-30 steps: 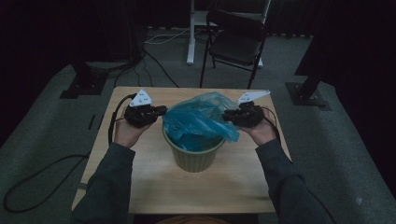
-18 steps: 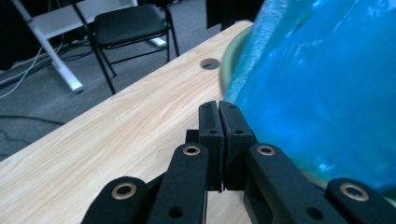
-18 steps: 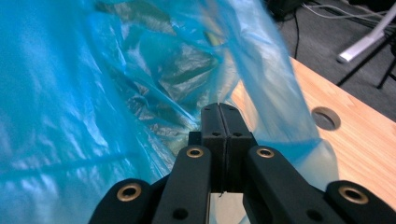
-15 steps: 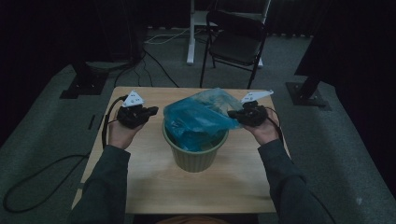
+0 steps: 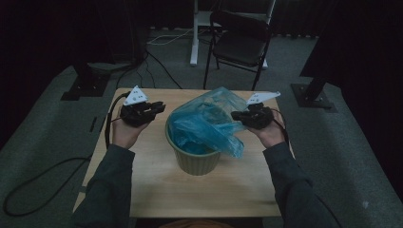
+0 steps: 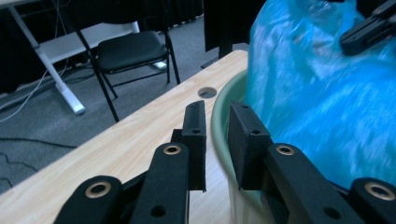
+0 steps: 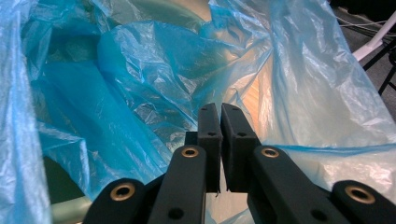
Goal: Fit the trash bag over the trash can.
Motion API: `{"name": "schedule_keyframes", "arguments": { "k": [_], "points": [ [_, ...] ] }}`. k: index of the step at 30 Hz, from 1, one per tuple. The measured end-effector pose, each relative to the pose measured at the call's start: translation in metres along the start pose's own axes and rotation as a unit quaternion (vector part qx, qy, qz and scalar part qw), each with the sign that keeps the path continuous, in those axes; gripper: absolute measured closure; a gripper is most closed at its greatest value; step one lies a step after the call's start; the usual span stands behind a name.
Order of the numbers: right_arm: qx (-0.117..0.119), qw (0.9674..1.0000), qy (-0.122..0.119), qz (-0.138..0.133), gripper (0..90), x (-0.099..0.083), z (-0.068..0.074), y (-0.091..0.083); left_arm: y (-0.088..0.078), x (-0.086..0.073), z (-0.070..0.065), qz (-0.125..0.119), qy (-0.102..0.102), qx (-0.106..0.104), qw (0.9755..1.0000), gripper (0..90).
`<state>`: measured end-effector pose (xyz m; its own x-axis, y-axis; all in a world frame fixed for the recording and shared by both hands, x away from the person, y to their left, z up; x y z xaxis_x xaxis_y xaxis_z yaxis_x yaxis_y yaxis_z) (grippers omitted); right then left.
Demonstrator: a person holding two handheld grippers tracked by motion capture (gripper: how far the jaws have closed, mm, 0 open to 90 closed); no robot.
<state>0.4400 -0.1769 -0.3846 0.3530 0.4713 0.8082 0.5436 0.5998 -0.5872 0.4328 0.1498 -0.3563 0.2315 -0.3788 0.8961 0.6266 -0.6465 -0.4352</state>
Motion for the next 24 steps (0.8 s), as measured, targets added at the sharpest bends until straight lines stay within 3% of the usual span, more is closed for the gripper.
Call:
{"name": "schedule_keyframes", "arguments": {
  "k": [9, 14, 19, 24],
  "points": [
    [0.005, 1.0000, -0.002, 0.002, 88.7, 0.000, 0.002, 0.002, 0.014, 0.023, -0.011, 0.008, 0.030, -0.015, 0.9994, 72.1],
    [0.007, 1.0000, -0.006, 0.002, 89.1, 0.000, 0.002, 0.002, 0.020, 0.029, -0.012, 0.011, 0.030, -0.030, 0.9990, 69.4],
    [0.010, 0.9999, -0.010, 0.003, 89.2, 0.001, 0.004, 0.003, 0.027, 0.036, -0.018, 0.008, 0.036, -0.047, 0.9982, 61.4],
    [0.011, 0.9998, -0.015, 0.001, 89.4, 0.003, 0.006, 0.004, 0.036, 0.048, -0.024, 0.003, 0.029, -0.062, 0.9976, 54.1]
  ]
}}
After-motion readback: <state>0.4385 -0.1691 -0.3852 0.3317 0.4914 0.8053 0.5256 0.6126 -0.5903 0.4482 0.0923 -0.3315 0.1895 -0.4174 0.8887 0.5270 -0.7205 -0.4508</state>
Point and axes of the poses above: each handheld gripper's, and its own axes: y roughly forward along the jaws, x roughly out of its top, z roughly to its left, the point moved 5 cm from there along y, roughly forward along the jaws, and after that the axes turned 2 degrees about -x, right-handed, at the moved point
